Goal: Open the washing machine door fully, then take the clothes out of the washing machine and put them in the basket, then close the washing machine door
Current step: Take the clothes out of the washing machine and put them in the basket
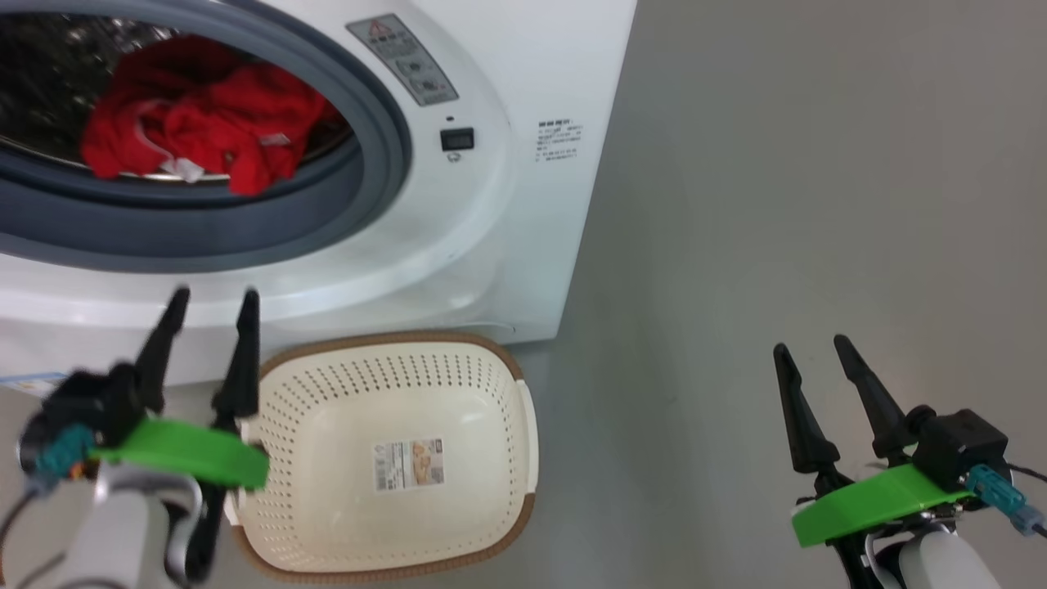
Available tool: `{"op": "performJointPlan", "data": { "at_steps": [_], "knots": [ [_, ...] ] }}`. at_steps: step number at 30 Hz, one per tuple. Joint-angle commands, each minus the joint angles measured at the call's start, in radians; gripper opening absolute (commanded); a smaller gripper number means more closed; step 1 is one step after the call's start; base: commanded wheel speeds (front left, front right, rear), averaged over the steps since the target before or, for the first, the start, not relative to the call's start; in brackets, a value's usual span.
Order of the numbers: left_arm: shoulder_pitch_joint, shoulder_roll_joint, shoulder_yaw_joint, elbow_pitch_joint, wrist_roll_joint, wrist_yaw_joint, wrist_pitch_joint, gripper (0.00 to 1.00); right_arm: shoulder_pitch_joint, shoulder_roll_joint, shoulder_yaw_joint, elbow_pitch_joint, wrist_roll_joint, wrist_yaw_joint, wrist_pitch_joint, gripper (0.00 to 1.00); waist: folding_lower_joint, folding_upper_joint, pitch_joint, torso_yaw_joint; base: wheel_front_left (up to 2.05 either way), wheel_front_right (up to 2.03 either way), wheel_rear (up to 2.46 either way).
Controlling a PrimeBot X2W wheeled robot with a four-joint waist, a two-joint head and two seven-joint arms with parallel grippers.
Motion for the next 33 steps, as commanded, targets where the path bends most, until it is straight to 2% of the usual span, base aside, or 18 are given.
{"op": "performJointPlan", "data": {
  "at_steps": [1, 12, 22, 33],
  "knots": [
    [-0.044, 0.034, 0.027, -0.006, 0.001, -0.006, -0.005, 1.00, -0.029, -0.002, 0.025, -0.027, 0.003, 0.006, -0.006, 1.00, 0.0000, 0.0000, 0.051, -0.018, 0.00, 0.00, 0.00],
    [-0.434, 0.097, -0.053, 0.329, -0.015, -0.006, 0.007, 1.00, -0.104, -0.001, 0.080, -0.036, 0.036, 0.006, -0.006, 1.00, 0.0000, 0.0000, 0.181, -0.054, 0.00, 0.00, 0.00],
    [-0.717, 0.142, -0.103, 0.586, -0.032, -0.005, 0.017, 1.00, -0.158, -0.001, 0.088, -0.051, 0.039, 0.006, -0.006, 1.00, 0.0000, 0.0000, 0.275, -0.080, 0.00, 0.00, 0.00],
    [-0.846, 0.142, -0.120, 0.730, -0.053, -0.005, 0.003, 1.00, -0.174, -0.001, 0.090, -0.065, 0.056, 0.006, -0.006, 1.00, 0.0000, 0.0000, 0.311, -0.109, 0.00, 0.00, 0.00]
  ]
}}
